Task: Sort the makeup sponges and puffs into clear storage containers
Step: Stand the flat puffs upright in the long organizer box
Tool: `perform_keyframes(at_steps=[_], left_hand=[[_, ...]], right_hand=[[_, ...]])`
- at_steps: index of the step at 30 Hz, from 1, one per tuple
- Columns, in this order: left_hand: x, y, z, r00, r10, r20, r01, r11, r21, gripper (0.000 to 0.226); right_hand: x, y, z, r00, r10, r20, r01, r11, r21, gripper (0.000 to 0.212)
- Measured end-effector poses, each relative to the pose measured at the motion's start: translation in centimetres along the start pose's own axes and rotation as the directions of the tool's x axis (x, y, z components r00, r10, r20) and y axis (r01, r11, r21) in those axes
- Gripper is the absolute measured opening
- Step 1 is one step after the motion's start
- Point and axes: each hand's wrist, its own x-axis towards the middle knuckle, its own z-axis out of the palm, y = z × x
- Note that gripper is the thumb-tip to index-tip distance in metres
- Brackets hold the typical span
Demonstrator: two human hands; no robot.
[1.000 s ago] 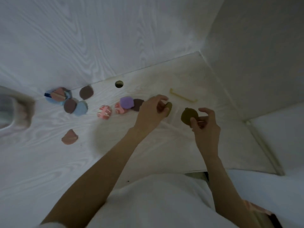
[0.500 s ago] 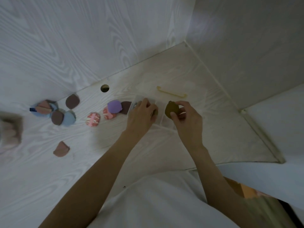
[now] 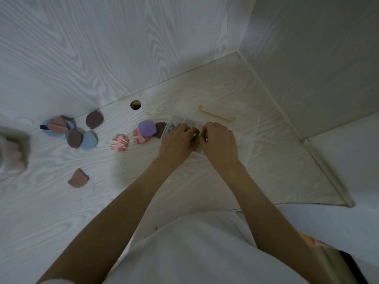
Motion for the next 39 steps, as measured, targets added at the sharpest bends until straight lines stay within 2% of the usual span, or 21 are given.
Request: perform_keyframes(at_steps=[2,6,8,10,15,23,26,28,30,31,34,36,39], left_hand=[[0.0,0.1,-0.1,1.000,-0.016,0.015,0.017,0.999,-0.044,0.018],[-0.1,-0.1,-0.5,0.996,-0.071,0.046,0.075,0.995,-0.073,0.031],[0.0,-0.2,-0.7,0.991,-0.118,0.056,0.124,0.986,-0.113,0.032],[0.0,-0.5,-0.9,0.990,-0.123,0.070,0.132,0.982,-0.136,0.028],[-0.5,-1.1,-1.1,0.990,-0.121,0.070,0.132,0.973,-0.191,0.026],[-1.6,-1.6,-1.1,0.997,-0.071,0.018,0.073,0.956,-0.282,0.026],[-2.6,-2.9,-2.2,0.991,-0.112,-0.069,0.085,0.945,-0.317,0.022],[-4.0,-4.4,-3.1,0.968,-0.185,-0.167,0.116,0.927,-0.357,0.020],[-6.0,-6.4,-3.9,0.931,-0.276,-0.238,0.177,0.913,-0.368,0.018],[-7.3,-7.7,-4.4,0.909,-0.333,-0.251,0.233,0.904,-0.358,0.018],[-11.0,-11.9,-4.7,0.840,-0.513,-0.178,0.423,0.824,-0.376,0.018],[-12.9,-14.3,-5.0,0.776,-0.623,-0.101,0.541,0.739,-0.402,0.023],[-15.5,-17.8,-5.4,0.672,-0.733,-0.102,0.699,0.674,-0.238,0.034]], right_hand=[[0.2,-0.3,0.1,0.993,0.002,0.121,0.003,0.999,-0.036,0.019],[0.4,0.3,-0.1,0.960,-0.049,0.275,0.018,0.994,0.111,0.024],[0.3,0.6,0.3,0.969,-0.057,0.239,0.047,0.998,0.048,0.026],[0.1,0.8,1.0,0.991,-0.040,0.128,0.045,0.998,-0.041,0.029],[0.2,1.2,2.5,0.999,-0.024,-0.038,0.020,0.994,-0.109,0.023],[0.3,1.1,3.3,0.999,-0.048,0.010,0.049,0.993,-0.105,0.025],[-0.2,0.7,1.8,0.998,-0.048,0.049,0.046,0.999,0.028,0.029],[-0.5,-0.1,0.4,0.994,-0.110,0.016,0.107,0.984,0.141,0.032],[-0.6,-1.8,-0.5,0.965,-0.259,0.046,0.247,0.952,0.182,0.031],[-0.3,-3.1,-0.5,0.930,-0.352,0.109,0.323,0.921,0.218,0.030],[0.9,-6.9,1.0,0.764,-0.541,0.352,0.430,0.833,0.348,0.031],[2.2,-9.4,3.3,0.676,-0.592,0.439,0.494,0.806,0.325,0.033],[4.4,-13.3,7.8,0.648,-0.614,0.452,0.578,0.782,0.233,0.040]])
